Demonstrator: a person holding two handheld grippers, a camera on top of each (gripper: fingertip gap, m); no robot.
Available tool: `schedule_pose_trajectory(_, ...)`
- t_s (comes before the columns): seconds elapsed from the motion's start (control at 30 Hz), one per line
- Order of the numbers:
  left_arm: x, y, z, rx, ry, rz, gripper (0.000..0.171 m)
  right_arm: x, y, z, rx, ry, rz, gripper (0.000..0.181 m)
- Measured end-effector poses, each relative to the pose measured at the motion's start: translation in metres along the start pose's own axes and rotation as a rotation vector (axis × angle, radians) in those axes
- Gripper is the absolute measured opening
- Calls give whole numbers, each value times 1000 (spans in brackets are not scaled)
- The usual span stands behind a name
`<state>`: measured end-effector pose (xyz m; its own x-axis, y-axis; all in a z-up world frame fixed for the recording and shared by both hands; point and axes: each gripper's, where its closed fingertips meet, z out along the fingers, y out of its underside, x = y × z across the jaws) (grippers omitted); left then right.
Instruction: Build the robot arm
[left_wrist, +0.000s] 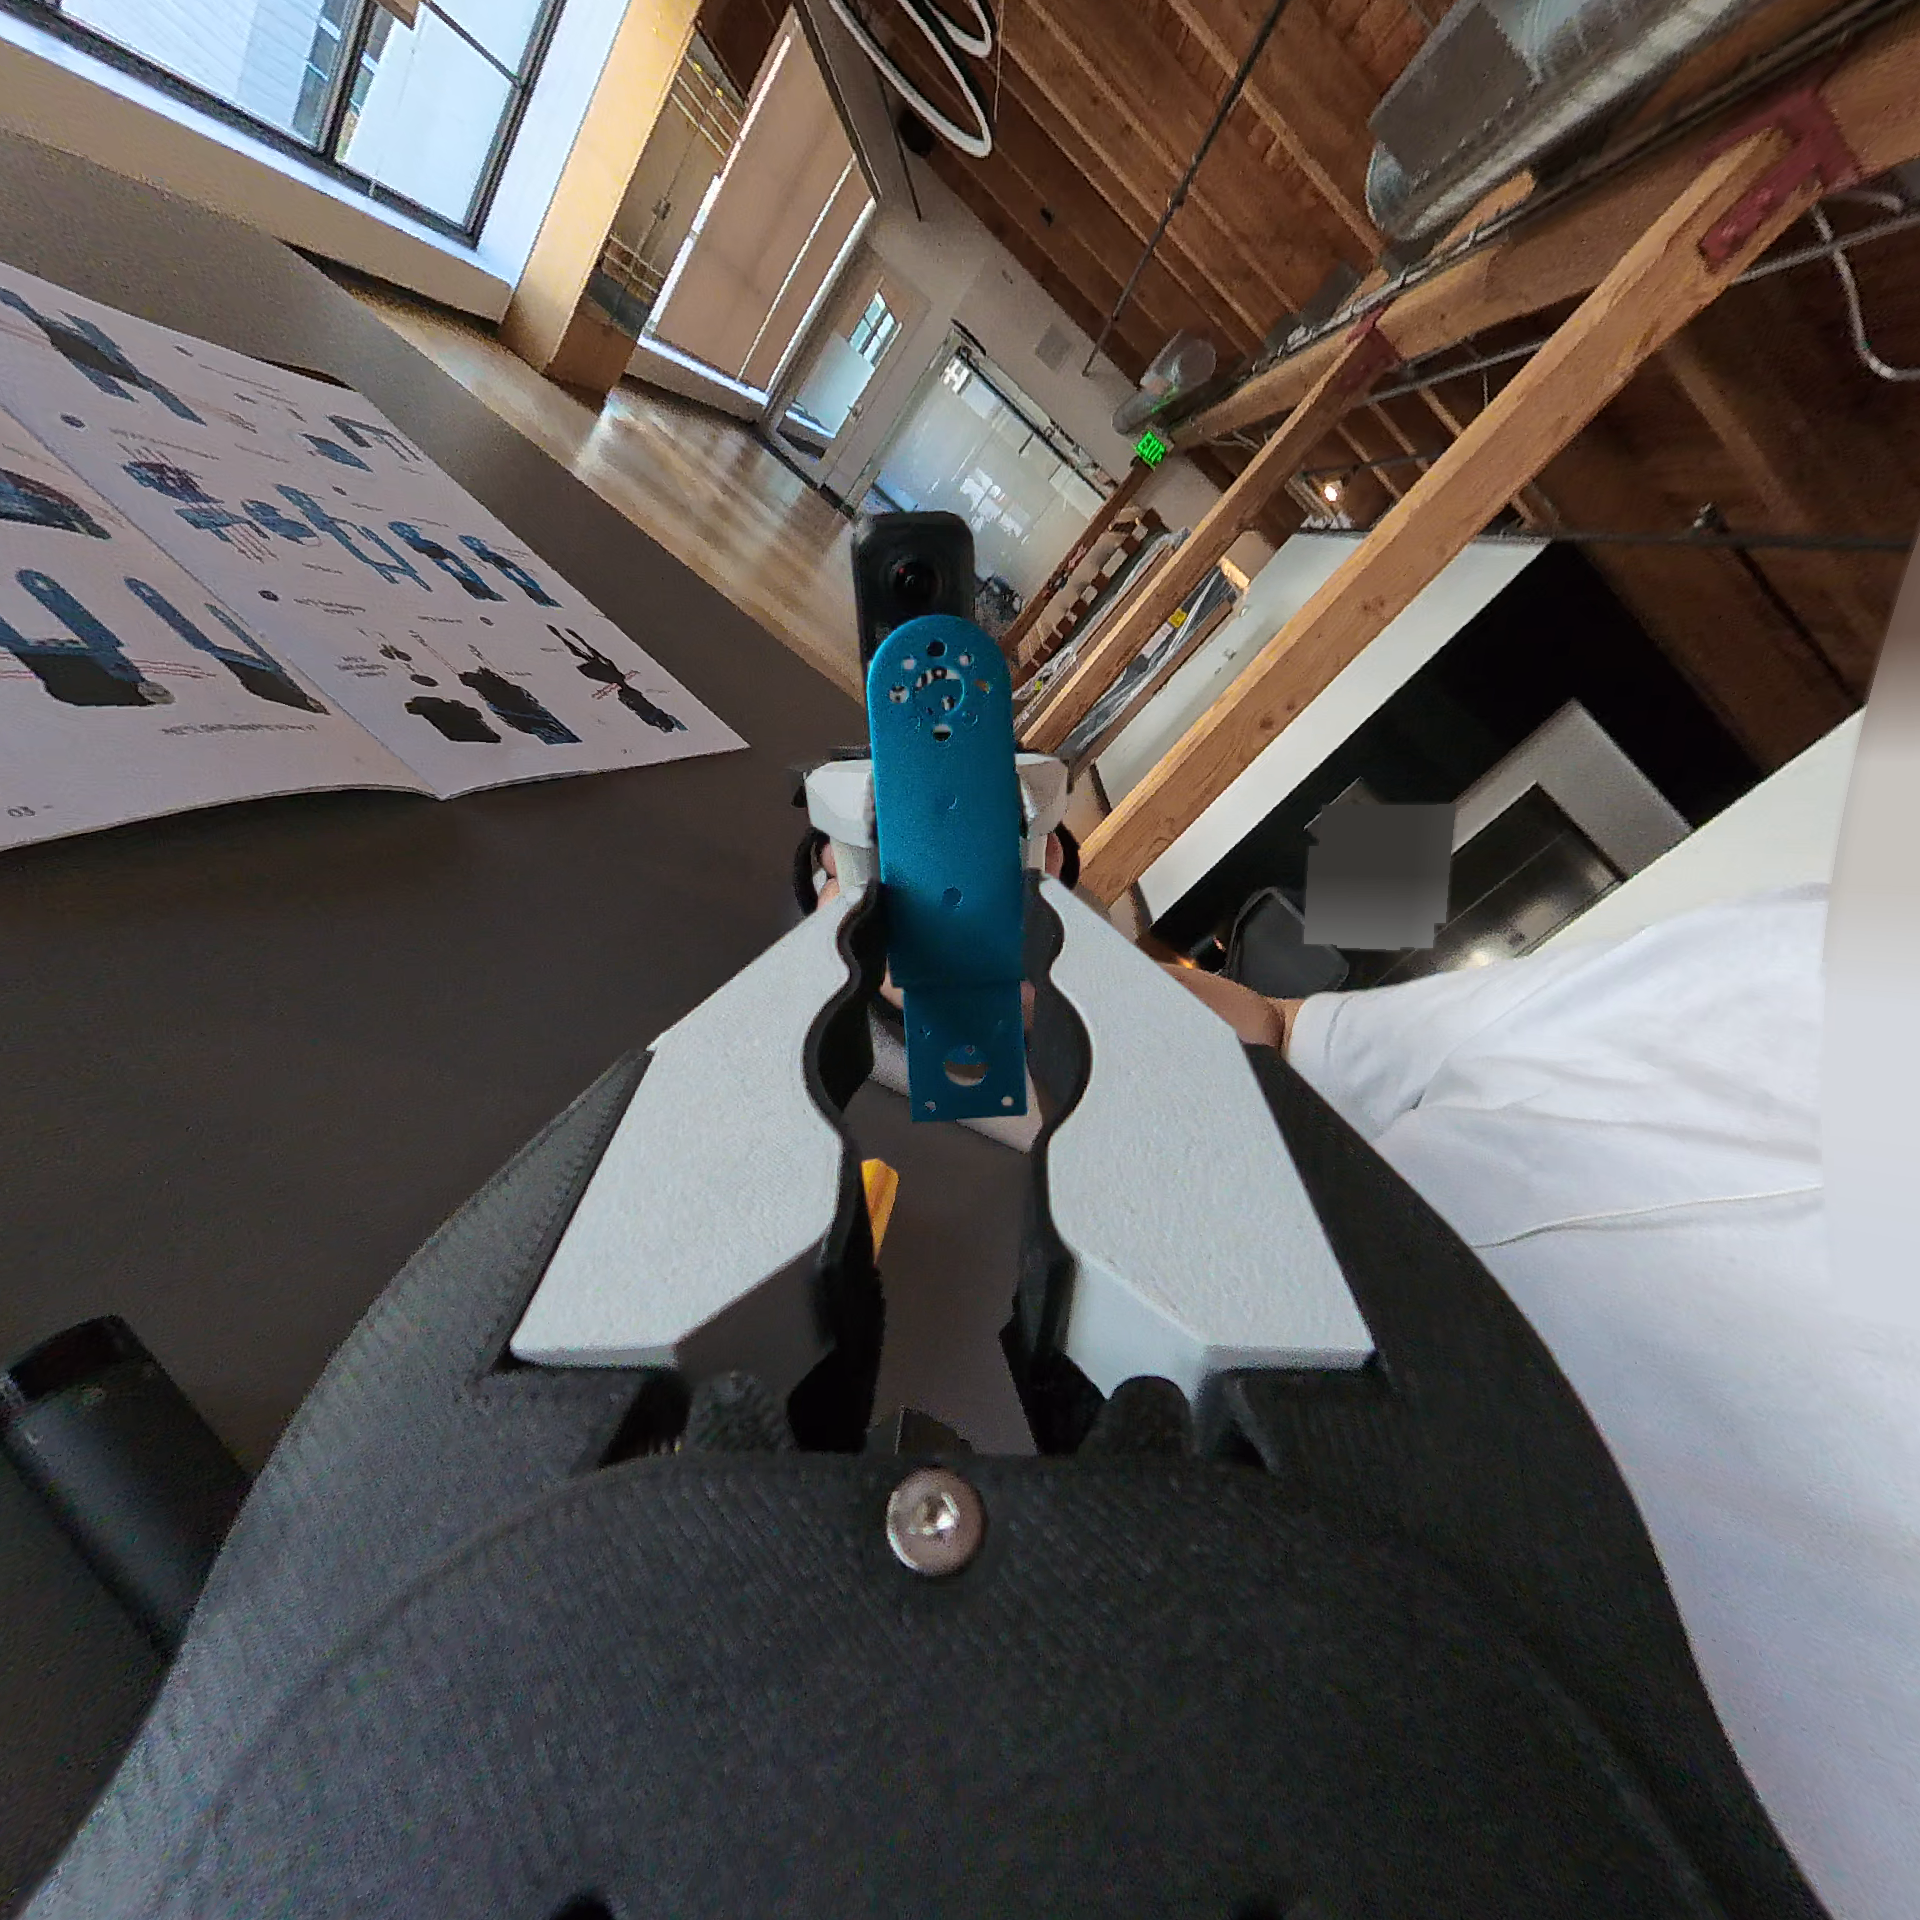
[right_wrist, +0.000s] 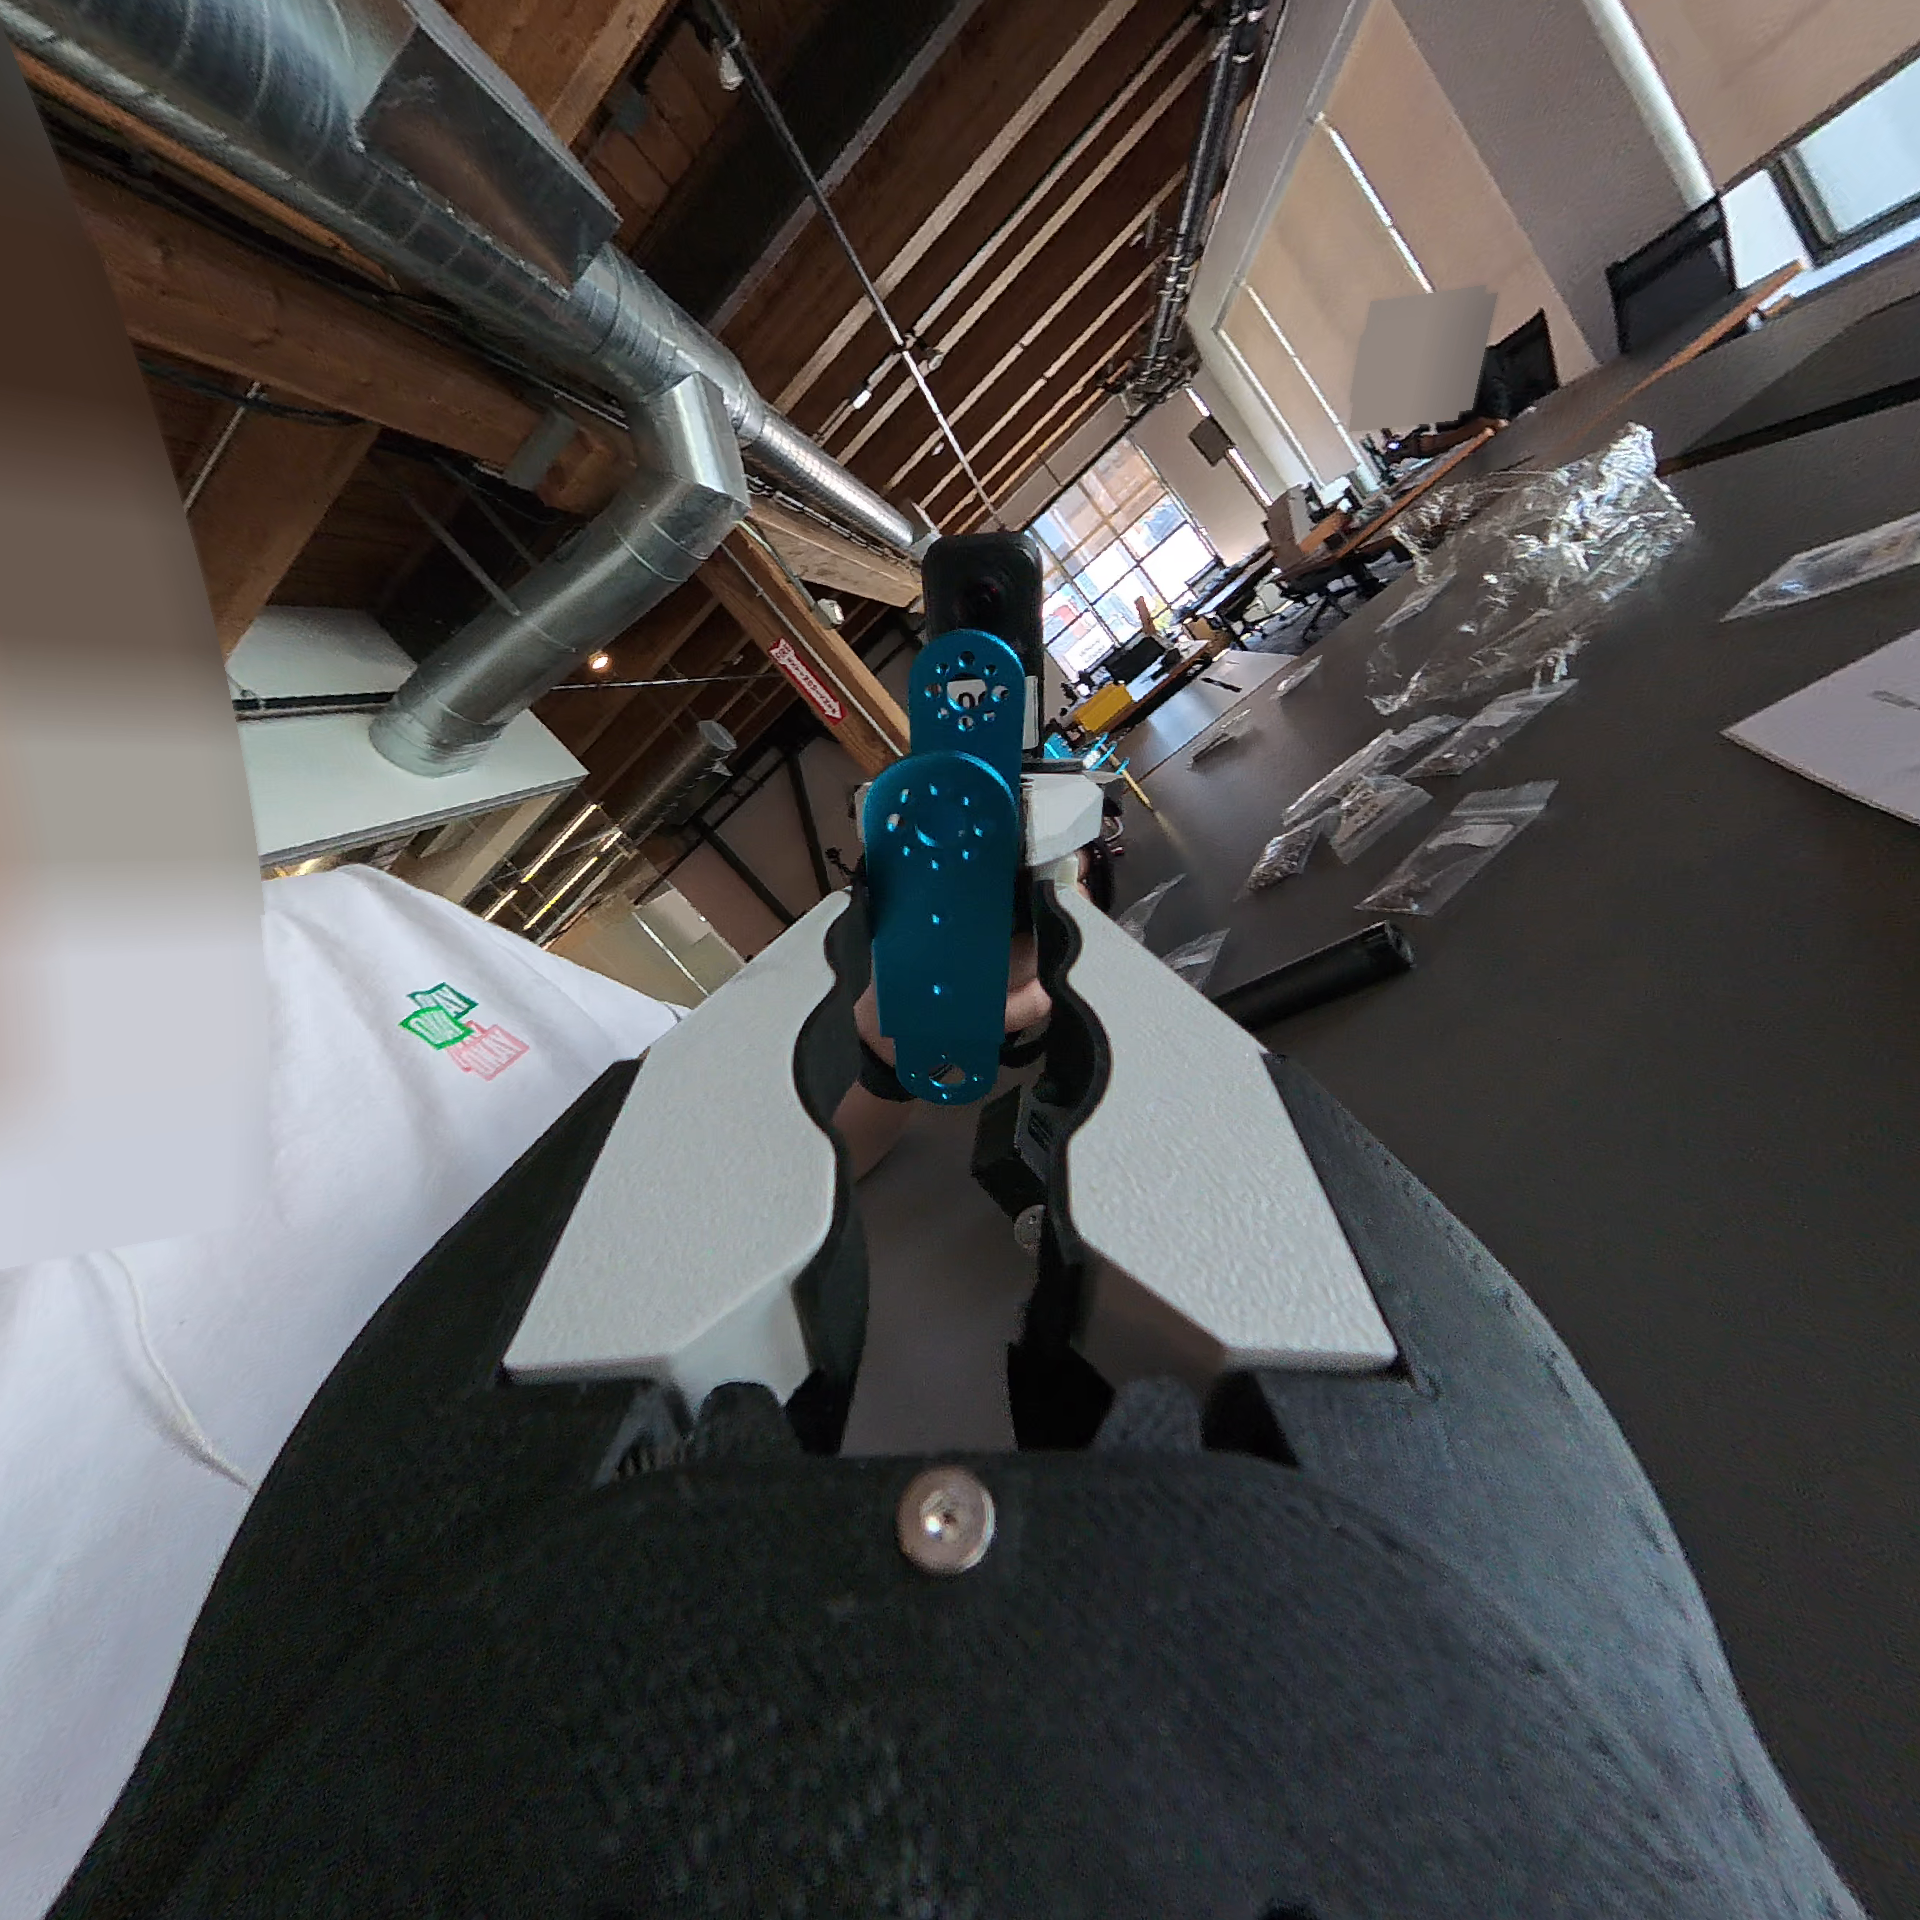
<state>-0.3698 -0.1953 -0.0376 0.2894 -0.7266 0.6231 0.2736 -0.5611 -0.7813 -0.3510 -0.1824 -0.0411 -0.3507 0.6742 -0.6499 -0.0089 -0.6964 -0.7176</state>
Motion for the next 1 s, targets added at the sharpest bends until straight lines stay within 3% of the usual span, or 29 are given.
schedule_pose_trajectory(0.3,-13,-8,-6,81,14,-100,25,4,2,0,-6,15,34,32)
schedule_pose_trajectory(0.43,-9,-10,-6,104,67,-117,25,1,4,2,-21,40,-35,25)
schedule_pose_trajectory(1.0,-14,2,-3,10,42,-92,25,7,5,-3,-57,70,17,25)
